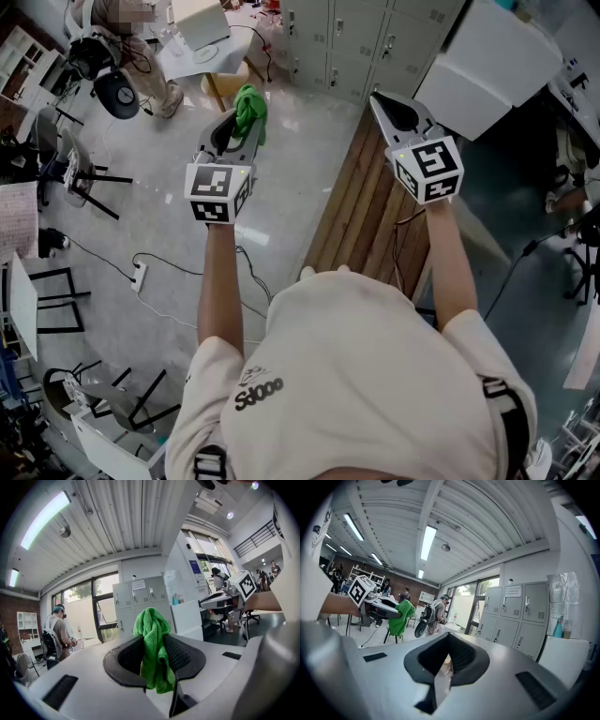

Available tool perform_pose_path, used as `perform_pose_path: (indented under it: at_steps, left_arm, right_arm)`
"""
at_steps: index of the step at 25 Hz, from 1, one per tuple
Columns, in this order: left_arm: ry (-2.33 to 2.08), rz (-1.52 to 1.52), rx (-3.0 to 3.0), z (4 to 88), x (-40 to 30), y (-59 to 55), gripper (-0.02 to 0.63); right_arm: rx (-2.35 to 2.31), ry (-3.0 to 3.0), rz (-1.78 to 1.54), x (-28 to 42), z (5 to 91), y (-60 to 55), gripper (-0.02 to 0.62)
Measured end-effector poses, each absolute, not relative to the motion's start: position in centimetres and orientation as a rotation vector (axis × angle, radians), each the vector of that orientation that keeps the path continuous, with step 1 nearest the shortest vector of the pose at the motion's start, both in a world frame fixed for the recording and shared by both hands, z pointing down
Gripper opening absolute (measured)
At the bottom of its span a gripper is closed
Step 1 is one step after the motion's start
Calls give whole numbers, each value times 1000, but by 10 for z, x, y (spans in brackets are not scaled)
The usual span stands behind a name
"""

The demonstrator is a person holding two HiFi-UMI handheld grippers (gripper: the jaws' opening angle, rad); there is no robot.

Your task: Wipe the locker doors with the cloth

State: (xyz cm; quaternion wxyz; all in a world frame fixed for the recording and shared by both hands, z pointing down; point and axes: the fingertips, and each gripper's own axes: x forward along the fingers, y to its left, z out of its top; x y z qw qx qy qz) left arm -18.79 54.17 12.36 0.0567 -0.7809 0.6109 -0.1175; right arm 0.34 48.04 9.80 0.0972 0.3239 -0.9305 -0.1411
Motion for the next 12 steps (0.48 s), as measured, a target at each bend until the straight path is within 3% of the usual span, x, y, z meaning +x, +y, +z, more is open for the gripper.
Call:
perform_pose_path:
  at_steps: [12]
  left_arm:
    - [1855,-365,-2391,132,-176,541,126]
  right_arm:
    - [991,-2771,-386,23,101,480,6]
